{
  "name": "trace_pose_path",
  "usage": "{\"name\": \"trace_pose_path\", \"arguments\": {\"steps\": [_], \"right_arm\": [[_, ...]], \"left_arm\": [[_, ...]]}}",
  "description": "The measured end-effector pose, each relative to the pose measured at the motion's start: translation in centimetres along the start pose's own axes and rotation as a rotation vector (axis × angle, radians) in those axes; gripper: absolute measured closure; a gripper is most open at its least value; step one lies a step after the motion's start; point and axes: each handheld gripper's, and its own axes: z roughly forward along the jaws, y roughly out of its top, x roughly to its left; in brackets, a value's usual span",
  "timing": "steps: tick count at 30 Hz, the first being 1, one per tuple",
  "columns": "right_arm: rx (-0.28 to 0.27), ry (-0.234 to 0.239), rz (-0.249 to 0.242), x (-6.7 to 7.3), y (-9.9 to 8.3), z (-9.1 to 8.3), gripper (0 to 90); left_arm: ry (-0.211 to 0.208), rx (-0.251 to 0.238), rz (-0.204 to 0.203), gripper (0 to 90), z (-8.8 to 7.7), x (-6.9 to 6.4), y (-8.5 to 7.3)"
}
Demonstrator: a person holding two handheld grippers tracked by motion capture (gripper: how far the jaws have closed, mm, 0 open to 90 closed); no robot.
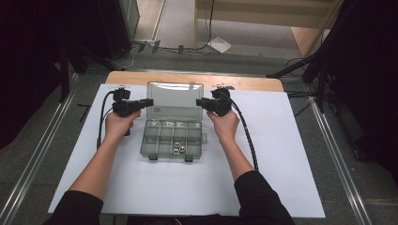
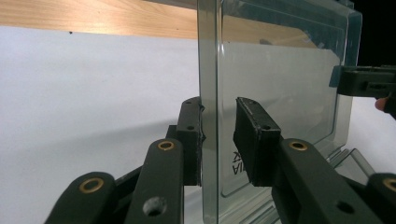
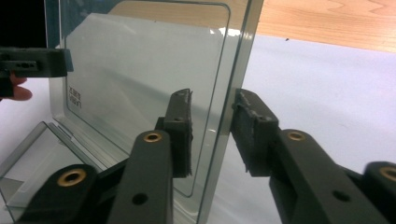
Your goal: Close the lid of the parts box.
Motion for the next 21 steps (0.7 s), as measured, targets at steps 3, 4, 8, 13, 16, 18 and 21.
{"name": "trace_pose_path", "arguments": {"steps": [3,4,8,13,16,18,21], "right_arm": [[0.001,0.014,0.012,-0.2,0.0,0.0,71.8],[0.0,0.018,0.015,-0.3,0.0,0.0,72.1],[-0.004,0.022,0.005,-0.3,0.1,-0.1,73.0],[-0.022,0.02,-0.01,0.0,0.3,-0.3,66.1],[-0.017,0.011,-0.033,0.3,0.7,-0.5,65.2],[-0.018,0.008,-0.048,0.5,1.0,-0.7,64.8],[-0.015,0.016,-0.055,0.7,1.3,-1.1,65.8]], "left_arm": [[0.004,0.016,0.018,71.2,0.0,0.0,0.2],[0.007,0.029,0.029,71.1,0.0,0.0,0.3],[0.012,0.05,0.059,68.5,-0.1,-0.2,0.8],[-0.01,0.041,0.048,68.7,-0.4,-0.2,1.4],[-0.01,0.047,0.056,68.7,-0.6,-0.3,1.5],[-0.024,0.036,0.061,68.7,-0.9,-0.3,1.6],[-0.024,0.026,0.08,68.7,-1.2,-0.5,1.7]]}}
